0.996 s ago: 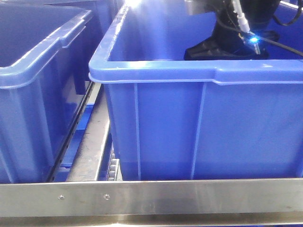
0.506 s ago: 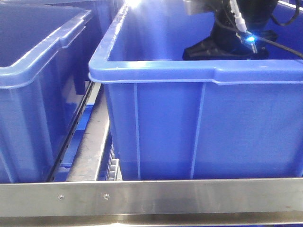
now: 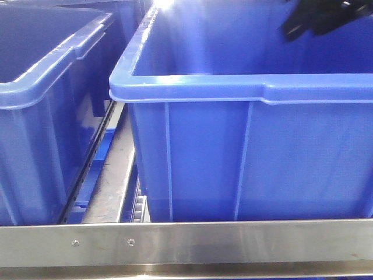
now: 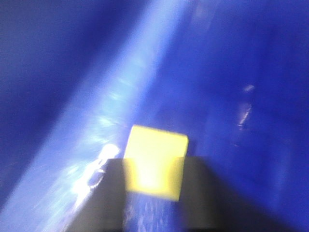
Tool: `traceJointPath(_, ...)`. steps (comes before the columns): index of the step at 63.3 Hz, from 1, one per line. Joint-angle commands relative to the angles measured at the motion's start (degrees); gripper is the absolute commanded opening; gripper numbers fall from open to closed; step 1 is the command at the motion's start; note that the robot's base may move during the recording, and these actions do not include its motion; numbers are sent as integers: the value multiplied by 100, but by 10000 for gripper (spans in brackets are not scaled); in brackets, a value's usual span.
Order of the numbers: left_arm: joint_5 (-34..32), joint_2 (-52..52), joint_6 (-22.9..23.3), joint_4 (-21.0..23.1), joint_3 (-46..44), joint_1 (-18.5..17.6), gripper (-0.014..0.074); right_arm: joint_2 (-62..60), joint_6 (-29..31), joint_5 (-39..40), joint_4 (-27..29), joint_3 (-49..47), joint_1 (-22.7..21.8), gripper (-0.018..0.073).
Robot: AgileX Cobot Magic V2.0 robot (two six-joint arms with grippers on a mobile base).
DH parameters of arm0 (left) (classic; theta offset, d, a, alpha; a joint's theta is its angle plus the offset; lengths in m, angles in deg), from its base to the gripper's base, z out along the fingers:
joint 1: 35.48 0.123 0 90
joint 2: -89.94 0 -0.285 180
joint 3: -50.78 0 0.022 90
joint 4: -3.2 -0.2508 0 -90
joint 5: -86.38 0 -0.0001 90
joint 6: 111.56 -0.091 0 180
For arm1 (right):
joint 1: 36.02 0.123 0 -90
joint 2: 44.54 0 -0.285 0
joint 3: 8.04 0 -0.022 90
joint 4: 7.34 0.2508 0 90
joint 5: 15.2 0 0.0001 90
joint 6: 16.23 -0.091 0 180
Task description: Place yellow foam block on left shelf second layer
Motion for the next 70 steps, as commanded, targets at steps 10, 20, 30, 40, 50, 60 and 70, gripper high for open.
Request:
traceJointPath(10, -498, 86, 22, 56, 158, 10, 137, -1461, 52, 1095, -24, 852, -6, 57)
traceJointPath(20, -498, 86, 22, 56, 158, 10, 137, -2037, 52, 1140, -24, 1387, -6, 57)
traceJointPath(30, -498, 86, 22, 56, 158, 10, 137, -2360, 52, 1154, -24, 1750, -6, 57)
traceJointPath(40, -498, 86, 22, 56, 158, 10, 137, -2730, 52, 1264, -24, 1996, -6, 57)
traceJointPath(50, -498, 86, 22, 56, 158, 10, 137, -3462, 52, 1724, -24, 2460, -200, 57)
traceJointPath(60, -498, 86, 22, 56, 158, 10, 137, -4542, 52, 1778, -24, 3077, -844, 57)
traceJointPath(70, -498, 86, 22, 56, 158, 10, 137, -5712, 52, 1772, -24, 3649, -1543, 57)
